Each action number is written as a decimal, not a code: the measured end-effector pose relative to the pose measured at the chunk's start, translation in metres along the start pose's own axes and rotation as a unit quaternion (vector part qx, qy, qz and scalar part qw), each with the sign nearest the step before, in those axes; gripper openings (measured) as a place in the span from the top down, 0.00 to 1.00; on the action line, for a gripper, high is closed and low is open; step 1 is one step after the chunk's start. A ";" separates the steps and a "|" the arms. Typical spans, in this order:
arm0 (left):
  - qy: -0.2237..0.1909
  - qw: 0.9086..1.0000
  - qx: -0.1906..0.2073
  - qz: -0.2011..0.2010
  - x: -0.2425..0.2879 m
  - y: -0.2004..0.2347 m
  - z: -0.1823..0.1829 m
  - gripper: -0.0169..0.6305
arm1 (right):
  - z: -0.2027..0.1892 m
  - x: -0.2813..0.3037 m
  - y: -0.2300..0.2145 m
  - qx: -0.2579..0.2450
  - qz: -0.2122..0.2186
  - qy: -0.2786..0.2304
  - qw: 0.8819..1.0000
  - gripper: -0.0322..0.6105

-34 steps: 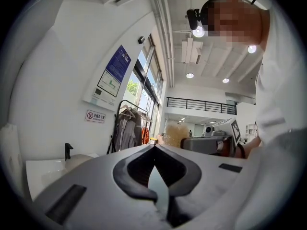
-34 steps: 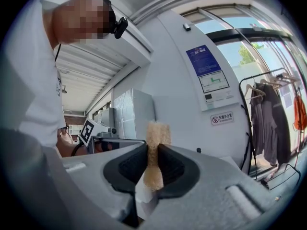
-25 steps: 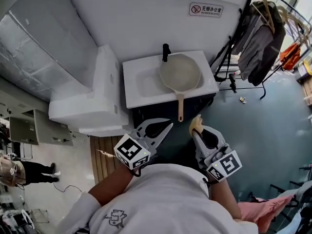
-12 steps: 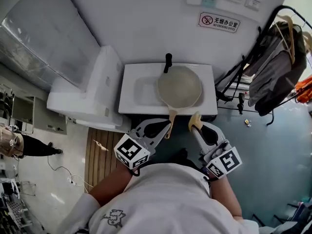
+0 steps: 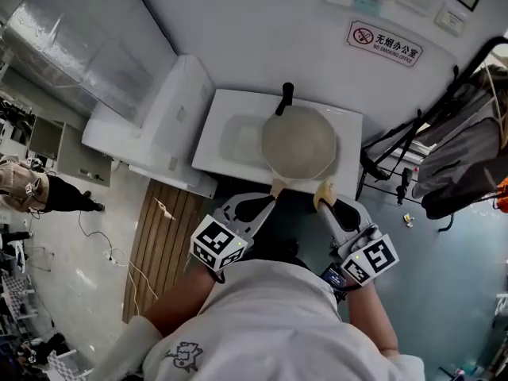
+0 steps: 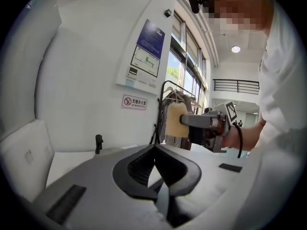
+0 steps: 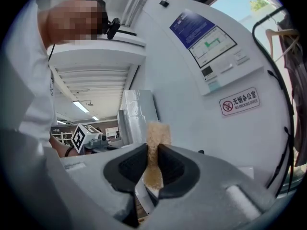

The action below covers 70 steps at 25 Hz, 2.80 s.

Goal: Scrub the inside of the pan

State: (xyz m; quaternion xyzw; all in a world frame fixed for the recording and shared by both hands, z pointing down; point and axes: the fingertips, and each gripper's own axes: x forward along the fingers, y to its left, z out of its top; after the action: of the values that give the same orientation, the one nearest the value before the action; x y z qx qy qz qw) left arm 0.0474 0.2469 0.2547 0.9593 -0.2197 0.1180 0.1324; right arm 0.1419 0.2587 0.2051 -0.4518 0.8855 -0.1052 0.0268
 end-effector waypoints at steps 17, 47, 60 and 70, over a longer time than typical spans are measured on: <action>0.121 0.989 -0.079 0.038 0.043 0.064 -0.110 0.91 | -0.032 0.043 -0.046 0.028 0.021 0.055 0.998 0.85; 0.353 0.923 -0.148 0.043 0.107 0.110 -0.331 0.62 | -0.110 0.090 -0.074 0.064 0.013 0.120 0.991 0.85; 0.372 0.910 -0.181 0.019 0.105 0.110 -0.337 0.71 | -0.113 0.098 -0.064 0.064 0.021 0.128 0.990 0.85; 0.384 0.903 -0.193 -0.023 0.081 0.126 -0.323 0.72 | -0.111 0.114 -0.072 0.059 0.013 0.128 0.990 0.85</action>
State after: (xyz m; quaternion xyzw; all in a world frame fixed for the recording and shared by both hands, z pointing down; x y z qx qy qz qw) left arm 0.0068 0.2044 0.6063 0.8003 -0.1485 0.4293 0.3914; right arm 0.1155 0.1436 0.3344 -0.4203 0.8797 -0.2144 -0.0589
